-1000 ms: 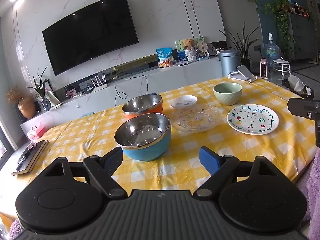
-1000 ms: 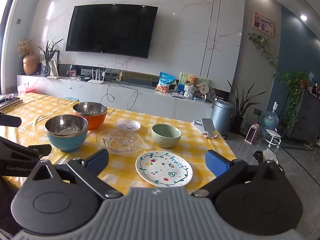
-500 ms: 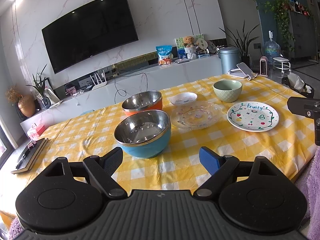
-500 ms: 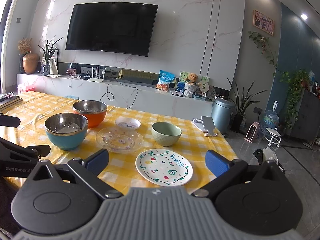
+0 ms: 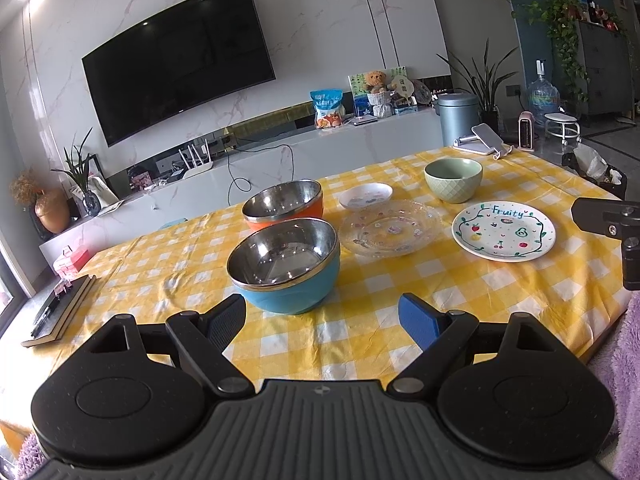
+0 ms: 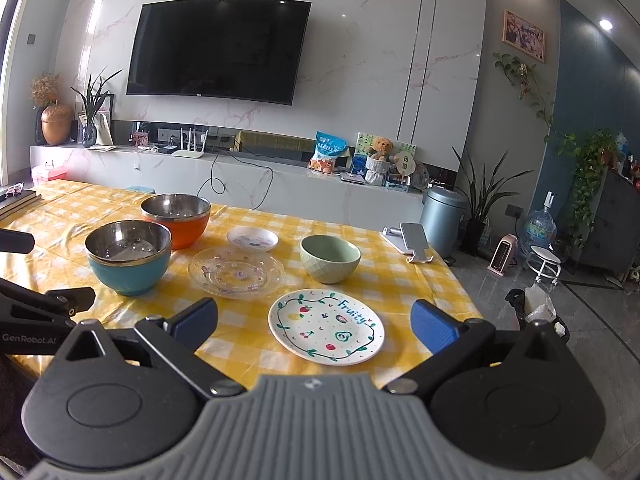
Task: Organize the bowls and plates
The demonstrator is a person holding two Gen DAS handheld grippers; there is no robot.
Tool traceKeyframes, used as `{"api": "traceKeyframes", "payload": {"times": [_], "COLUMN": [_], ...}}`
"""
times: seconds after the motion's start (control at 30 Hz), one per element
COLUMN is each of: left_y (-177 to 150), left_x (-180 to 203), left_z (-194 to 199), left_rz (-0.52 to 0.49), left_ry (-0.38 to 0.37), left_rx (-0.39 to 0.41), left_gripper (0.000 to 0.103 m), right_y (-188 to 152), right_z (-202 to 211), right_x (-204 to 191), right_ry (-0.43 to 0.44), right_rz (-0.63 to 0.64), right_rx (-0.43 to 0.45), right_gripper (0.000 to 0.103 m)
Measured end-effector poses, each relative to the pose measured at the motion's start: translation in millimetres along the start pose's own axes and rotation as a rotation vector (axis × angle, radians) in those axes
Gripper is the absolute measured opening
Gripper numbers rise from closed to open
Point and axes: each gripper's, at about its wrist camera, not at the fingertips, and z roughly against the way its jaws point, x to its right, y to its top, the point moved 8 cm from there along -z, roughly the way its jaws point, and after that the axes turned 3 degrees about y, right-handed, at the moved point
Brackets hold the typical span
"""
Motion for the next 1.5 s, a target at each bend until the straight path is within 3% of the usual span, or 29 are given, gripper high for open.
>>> {"api": "traceKeyframes", "payload": {"times": [1.5], "left_y": [-4.5], "left_x": [0.9], "left_z": [0.6], "left_rz": [0.002], "left_ry": [-0.004], "left_rx": [-0.017], "left_gripper": [0.101], "right_y": [-1.3], "right_z": [-3.6], "right_x": [-2.7], "right_ry": [0.01], "right_rz": [0.002], "right_rx": [-0.021], "right_gripper": [0.101]}}
